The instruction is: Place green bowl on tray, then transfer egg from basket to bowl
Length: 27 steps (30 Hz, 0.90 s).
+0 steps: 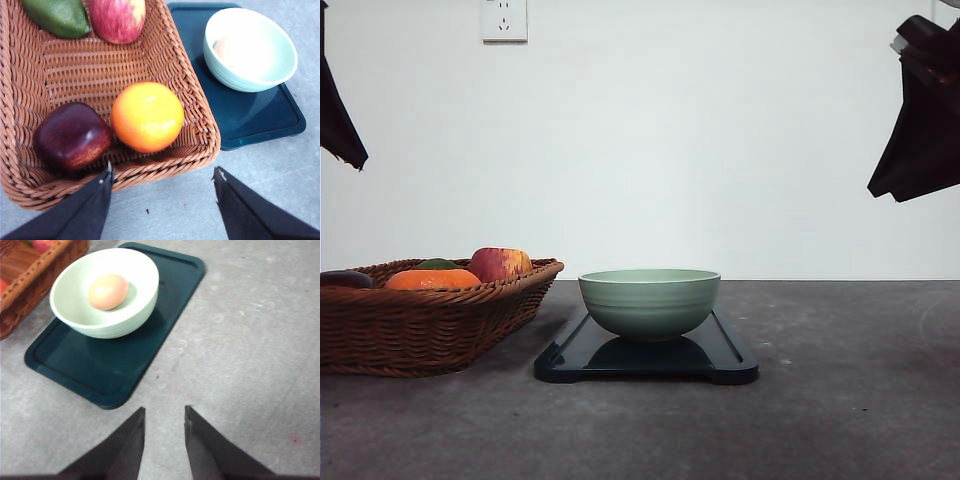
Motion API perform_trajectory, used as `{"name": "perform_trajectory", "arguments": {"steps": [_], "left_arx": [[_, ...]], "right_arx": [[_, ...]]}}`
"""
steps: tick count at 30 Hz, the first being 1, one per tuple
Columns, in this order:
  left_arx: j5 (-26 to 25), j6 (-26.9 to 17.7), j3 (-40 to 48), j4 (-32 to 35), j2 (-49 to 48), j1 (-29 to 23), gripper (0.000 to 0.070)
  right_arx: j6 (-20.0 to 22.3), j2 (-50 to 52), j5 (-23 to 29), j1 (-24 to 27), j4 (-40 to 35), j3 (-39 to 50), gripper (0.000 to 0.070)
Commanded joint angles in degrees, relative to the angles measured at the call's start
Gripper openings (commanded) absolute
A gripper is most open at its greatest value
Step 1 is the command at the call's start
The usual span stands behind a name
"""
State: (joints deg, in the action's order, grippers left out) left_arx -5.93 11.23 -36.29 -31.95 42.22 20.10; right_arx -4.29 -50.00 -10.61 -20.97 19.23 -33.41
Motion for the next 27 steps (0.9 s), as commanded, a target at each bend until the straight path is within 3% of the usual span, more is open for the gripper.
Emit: {"name": "perform_trajectory", "arguments": {"steps": [1, 2, 3, 4, 5, 6, 12, 27], "left_arx": [[-0.1, 0.5, -0.3, -0.4, 0.2, 0.1, 0.039], [-0.1, 0.4, -0.3, -0.7, 0.2, 0.1, 0.0388], [-0.1, 0.4, -0.3, -1.0, 0.2, 0.2, 0.0336], [-0.1, 0.4, -0.3, -1.3, 0.2, 0.2, 0.0248], [-0.1, 0.4, -0.3, -1.6, 0.2, 0.2, 0.0066], [-0.1, 0.4, -0.4, -1.8, 0.2, 0.2, 0.0], [-0.1, 0.4, -0.4, -2.5, 0.0, 0.2, 0.0], [0.2, -1.1, -0.4, -2.2, -0.7, -0.4, 0.0]], "right_arx": [[0.4, -0.4, -0.6, -0.3, -0.3, -0.2, 0.0152], [0.4, -0.4, -1.2, -0.3, -0.2, -0.2, 0.0152], [0.4, -0.4, -1.6, -0.3, -0.2, -0.2, 0.0143], [0.4, -0.4, -1.9, -0.3, -0.3, -0.2, 0.0124], [0.1, -0.4, -2.0, -0.3, -0.2, -0.2, 0.0033], [0.0, -0.4, -2.0, -0.3, -0.3, -0.2, 0.0005], [0.0, -0.4, -4.3, -0.3, 0.1, -0.2, 0.0012], [0.0, -0.4, -4.3, -0.3, -0.2, -0.2, 0.0012]]}}
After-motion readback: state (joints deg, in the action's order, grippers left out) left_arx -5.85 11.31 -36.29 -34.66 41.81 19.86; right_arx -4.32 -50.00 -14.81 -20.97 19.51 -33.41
